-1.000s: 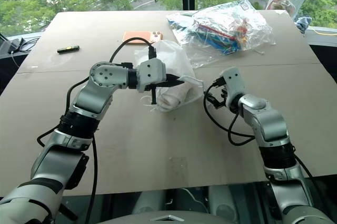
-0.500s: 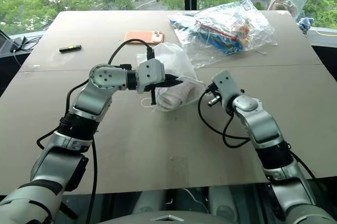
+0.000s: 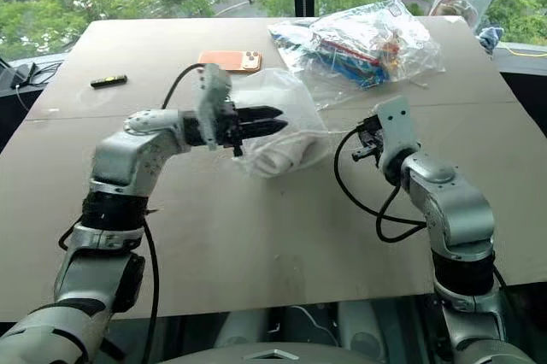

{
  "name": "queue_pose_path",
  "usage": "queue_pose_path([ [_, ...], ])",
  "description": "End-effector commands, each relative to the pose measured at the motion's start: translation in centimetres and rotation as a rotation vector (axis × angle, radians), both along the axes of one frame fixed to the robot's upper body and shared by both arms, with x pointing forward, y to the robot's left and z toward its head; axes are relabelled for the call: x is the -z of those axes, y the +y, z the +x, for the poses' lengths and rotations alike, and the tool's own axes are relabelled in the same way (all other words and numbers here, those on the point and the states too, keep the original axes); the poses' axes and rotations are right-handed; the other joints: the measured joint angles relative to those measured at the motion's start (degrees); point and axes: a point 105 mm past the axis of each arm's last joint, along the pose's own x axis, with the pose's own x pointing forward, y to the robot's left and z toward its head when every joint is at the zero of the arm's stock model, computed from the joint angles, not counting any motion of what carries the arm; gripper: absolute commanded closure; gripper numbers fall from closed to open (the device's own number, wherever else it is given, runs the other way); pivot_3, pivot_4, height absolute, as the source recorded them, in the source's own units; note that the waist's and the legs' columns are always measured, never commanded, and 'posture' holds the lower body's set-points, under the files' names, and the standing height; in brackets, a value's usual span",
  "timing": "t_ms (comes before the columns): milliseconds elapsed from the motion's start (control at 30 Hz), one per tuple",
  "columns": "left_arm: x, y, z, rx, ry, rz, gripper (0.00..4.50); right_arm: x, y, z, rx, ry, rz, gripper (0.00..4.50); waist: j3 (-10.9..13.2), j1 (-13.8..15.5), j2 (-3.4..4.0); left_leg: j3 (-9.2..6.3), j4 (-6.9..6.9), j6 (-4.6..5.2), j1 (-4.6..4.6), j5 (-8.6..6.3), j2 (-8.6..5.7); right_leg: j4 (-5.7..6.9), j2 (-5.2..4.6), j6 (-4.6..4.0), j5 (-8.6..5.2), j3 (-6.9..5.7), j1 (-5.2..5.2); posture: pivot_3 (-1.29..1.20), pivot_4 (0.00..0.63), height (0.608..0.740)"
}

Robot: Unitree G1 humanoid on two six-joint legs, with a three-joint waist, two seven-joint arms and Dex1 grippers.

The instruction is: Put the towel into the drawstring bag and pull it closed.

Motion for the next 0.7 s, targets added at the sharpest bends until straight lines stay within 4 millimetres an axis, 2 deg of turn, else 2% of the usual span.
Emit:
queue_pose_path([
  [33, 0.4, 4.0, -1.8, -0.114, 0.167, -0.11, 1.53, -2.3, 0.9, -1.0, -0.031, -0.061, 0.104, 4.5, -0.01, -0.55, 0.02, -0.04, -0.01, -0.05, 0.04, 0.03, 0.02, 0.04, 0.01, 0.0, 0.0, 0.02, 0.0, 0.0, 0.15, 0.74],
  [67, 1.4, 5.1, -2.4, -0.147, 0.211, -0.115, 1.09, -2.4, 1.2, -1.3, -0.047, -0.056, 0.127, 4.5, -0.01, -0.62, 0.02, -0.06, -0.06, -0.06, 0.07, 0.04, 0.03, 0.07, 0.02, -0.01, 0.0, 0.0, -0.01, 0.0, 0.15, 0.74],
  [133, 3.0, 6.4, -3.5, -0.189, 0.265, -0.104, 1.09, -2.4, 1.7, -1.6, -0.067, -0.045, 0.155, 4.5, -0.02, -0.68, 0.02, -0.08, -0.08, -0.05, 0.09, 0.03, 0.03, 0.1, 0.01, -0.02, 0.0, -0.03, 0.0, 0.0, 0.15, 0.74],
  [233, 5.8, 7.3, -4.8, -0.269, 0.301, -0.043, 1.09, -2.1, 2.1, -2.1, -0.088, -0.025, 0.165, 4.5, -0.02, -0.19, 0.0, -0.05, -0.04, -0.05, 0.08, 0.03, -0.03, 0.11, -0.08, -0.02, 0.0, -0.02, 0.01, 0.0, 0.15, 0.74],
  [367, 8.6, 7.8, -4.7, -0.392, 0.337, -0.003, 1.09, -1.7, 2.3, -2.3, -0.106, -0.004, 0.156, 4.5, -0.04, 0.98, -0.02, -0.07, 0.0, -0.02, 0.09, 0.01, -0.12, 0.08, -0.16, -0.03, 0.0, -0.05, 0.06, 0.0, 0.15, 0.74],
  [533, 9.1, 7.7, -4.1, -0.459, 0.374, -0.052, 1.09, -1.6, 2.2, -2.2, -0.114, 0.002, 0.141, 4.5, -0.04, 0.74, -0.02, -0.1, 0.03, -0.01, 0.1, 0.0, -0.15, 0.09, -0.13, -0.03, 0.0, -0.07, 0.09, 0.0, 0.15, 0.74],
  [700, 8.4, 7.6, -3.6, -0.455, 0.441, -0.135, 1.09, -1.4, 1.9, -2.3, -0.115, 0.008, 0.126, 4.5, -0.05, 0.55, -0.03, -0.13, 0.03, -0.01, 0.1, 0.0, -0.14, 0.1, -0.1, -0.03, 0.01, -0.08, 0.08, 0.0, 0.15, 0.74],
])
